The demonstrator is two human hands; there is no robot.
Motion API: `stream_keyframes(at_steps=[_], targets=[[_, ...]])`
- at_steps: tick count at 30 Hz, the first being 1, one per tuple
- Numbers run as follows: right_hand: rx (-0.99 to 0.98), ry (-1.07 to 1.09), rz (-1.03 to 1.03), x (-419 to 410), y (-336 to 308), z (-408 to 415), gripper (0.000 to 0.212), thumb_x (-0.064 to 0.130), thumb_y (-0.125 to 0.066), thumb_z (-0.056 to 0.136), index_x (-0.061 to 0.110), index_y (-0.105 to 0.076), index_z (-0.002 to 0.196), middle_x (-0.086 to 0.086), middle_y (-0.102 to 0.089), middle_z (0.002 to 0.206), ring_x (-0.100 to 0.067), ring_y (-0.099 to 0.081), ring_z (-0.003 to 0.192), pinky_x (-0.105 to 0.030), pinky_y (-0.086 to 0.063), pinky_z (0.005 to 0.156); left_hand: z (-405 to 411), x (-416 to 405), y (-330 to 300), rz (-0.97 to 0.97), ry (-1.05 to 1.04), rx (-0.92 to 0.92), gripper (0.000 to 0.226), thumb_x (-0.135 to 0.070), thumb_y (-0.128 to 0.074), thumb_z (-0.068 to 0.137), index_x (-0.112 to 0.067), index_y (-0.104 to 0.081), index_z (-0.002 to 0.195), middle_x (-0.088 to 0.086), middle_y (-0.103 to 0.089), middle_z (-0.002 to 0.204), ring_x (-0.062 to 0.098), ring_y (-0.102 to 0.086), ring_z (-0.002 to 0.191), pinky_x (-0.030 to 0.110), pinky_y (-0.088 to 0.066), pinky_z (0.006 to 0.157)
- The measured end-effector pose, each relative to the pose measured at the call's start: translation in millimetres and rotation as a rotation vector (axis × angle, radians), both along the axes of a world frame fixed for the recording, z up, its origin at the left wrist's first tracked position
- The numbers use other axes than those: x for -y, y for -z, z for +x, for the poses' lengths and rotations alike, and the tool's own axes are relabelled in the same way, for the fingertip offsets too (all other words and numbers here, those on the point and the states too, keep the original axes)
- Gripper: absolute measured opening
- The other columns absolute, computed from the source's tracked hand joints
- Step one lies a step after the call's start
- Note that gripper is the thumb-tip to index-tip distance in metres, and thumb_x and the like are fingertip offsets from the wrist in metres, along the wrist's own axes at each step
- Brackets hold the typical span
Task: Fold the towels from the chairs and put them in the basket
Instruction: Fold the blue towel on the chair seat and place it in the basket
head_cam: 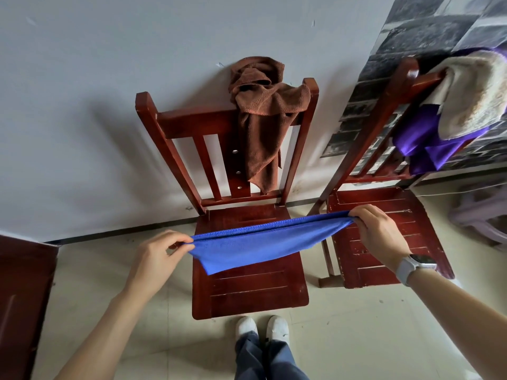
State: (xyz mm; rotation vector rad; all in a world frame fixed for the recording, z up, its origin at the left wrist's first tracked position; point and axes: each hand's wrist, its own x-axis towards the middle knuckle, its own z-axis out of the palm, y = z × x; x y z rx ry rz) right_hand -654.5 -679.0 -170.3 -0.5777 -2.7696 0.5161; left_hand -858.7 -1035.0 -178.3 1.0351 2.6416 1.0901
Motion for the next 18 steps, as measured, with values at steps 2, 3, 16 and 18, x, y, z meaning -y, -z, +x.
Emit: stream_keyframes(at_steps=[2, 3, 16, 18], targets=[[-0.011, 0.024, -0.021, -2.2, -1.1, 0.9, 0.016, -0.016, -0.055, 0.08, -0.013, -0.063, 0.092, -0.027, -0.065, 0.093, -0.043, -0.063, 0.085, -0.051, -0.054, 0.074, -0.7, -1.7, -1.6, 0.01, -0.033, 0.005, 0.017, 0.002, -0.078, 0.065, -0.009, -0.067, 0.071, -0.035, -0.059, 0.085, -0.009, -0.055, 0.071, 0.003, -0.039, 0.068], [-0.013, 0.03, -0.028, -2.7, -1.8, 0.9, 0.016, -0.016, -0.054, 0.08, -0.013, -0.063, 0.093, -0.027, -0.064, 0.094, -0.043, -0.063, 0.085, -0.051, -0.054, 0.074, -1.1, -2.1, -2.3, 0.01, -0.048, 0.01, 0.018, 0.001, -0.079, 0.064, -0.009, -0.066, 0.07, -0.035, -0.059, 0.084, -0.009, -0.055, 0.072, 0.003, -0.038, 0.068], [-0.018, -0.016, -0.182, 9.5, -3.4, 12.4, 0.021, -0.01, -0.061, 0.079, -0.004, -0.066, 0.098, -0.017, -0.065, 0.089, -0.032, -0.062, 0.079, -0.041, -0.053, 0.072, 11.1, 13.1, 0.8, -0.14, -0.203, -0.144, 0.015, 0.002, -0.069, 0.076, -0.006, -0.073, 0.089, 0.009, -0.072, 0.087, 0.025, -0.067, 0.073, 0.024, -0.042, 0.066], [0.021, -0.003, -0.249, 16.4, 1.1, 20.2, 0.014, -0.01, -0.064, 0.077, -0.003, -0.067, 0.089, -0.014, -0.065, 0.084, -0.03, -0.061, 0.076, -0.041, -0.052, 0.071, 22.6, 19.1, 4.9, -0.169, -0.296, -0.077, 0.015, -0.001, -0.066, 0.08, -0.008, -0.073, 0.091, 0.008, -0.073, 0.088, 0.028, -0.067, 0.074, 0.03, -0.045, 0.065]])
